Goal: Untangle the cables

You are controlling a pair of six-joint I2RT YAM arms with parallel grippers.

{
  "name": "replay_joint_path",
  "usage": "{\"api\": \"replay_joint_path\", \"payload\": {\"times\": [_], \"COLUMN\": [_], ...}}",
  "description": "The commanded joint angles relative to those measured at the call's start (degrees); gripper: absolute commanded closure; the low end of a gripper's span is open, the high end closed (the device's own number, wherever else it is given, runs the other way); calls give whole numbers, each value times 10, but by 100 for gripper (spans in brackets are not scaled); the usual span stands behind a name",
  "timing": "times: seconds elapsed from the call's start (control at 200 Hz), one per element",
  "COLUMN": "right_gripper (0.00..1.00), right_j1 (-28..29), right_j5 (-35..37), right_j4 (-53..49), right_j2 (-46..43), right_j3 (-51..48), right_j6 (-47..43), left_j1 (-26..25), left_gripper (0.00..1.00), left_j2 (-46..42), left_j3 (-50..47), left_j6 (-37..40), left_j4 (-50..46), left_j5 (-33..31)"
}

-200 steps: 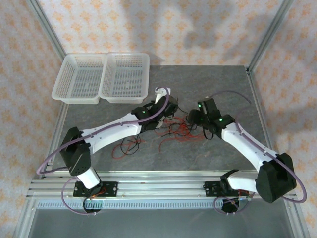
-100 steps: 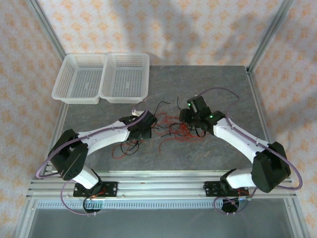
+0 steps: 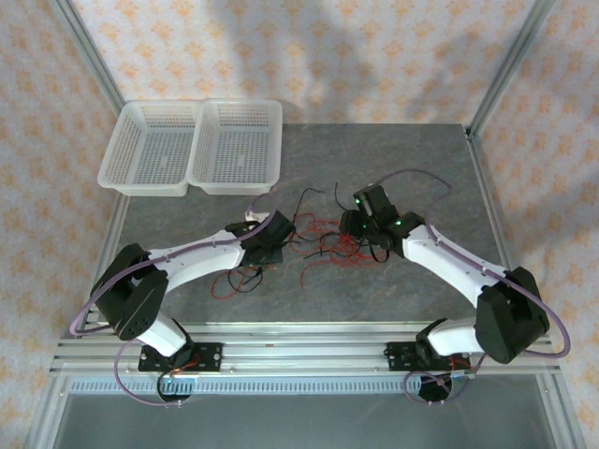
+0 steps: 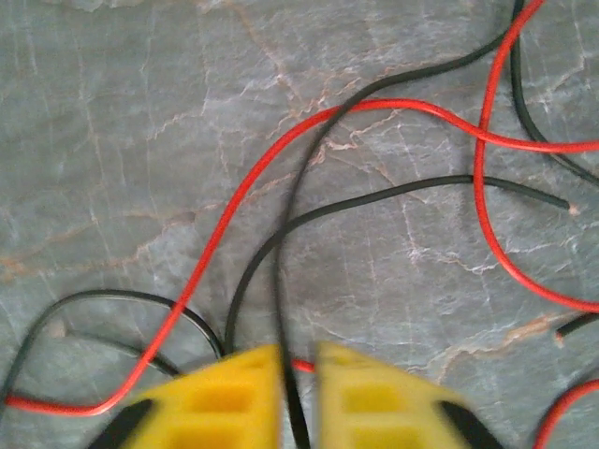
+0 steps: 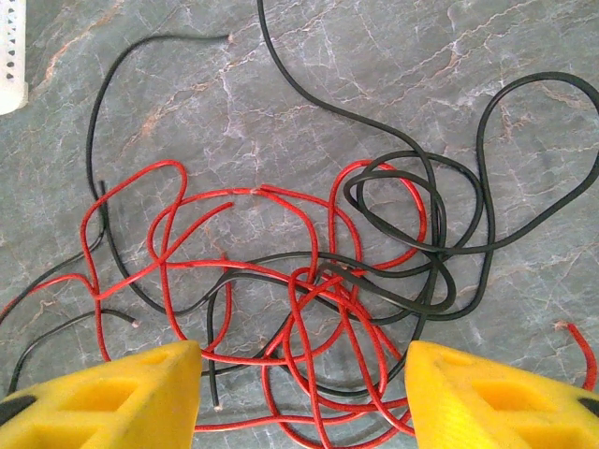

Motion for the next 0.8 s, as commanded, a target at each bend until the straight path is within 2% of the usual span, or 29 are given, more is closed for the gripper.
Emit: {"api": "replay_joint_path", "payload": {"times": [0.0,0.11,0.215,0.31,0.43,0.491,0.636,0.796], "right_gripper": [41,41,41,41,42,42,43,43], "right_j1": [3,3,6,16,28,34,42,42], "right_j5": [11,3,-40,-115,-231,-267,-261,-225], "right_j4": [9,13,43,105,235,291,309,297], "right_j2": [-21,-28,-32,-33,-21,-4,54,73], "right_j3": [-10,-15,-25,-43,-75,-82,-55,-51], "right_j6": [2,4,6,14,44,58,58,55], "left_j1": [-5,-12,-14,-18,-18,-19,-19,-17], "left_gripper": [100,100,100,100,100,100,100,100], "left_j2": [-7,-30,-47,-58,-65,-68,-70,-61], "left_j3": [23,82,148,195,235,250,288,358], "left_j6": [0,20,48,69,87,93,110,136], "left_j4": [-1,-30,-56,-63,-61,-57,-54,-89], "left_j5": [-32,-61,-62,-48,-27,-17,-14,-65]}}
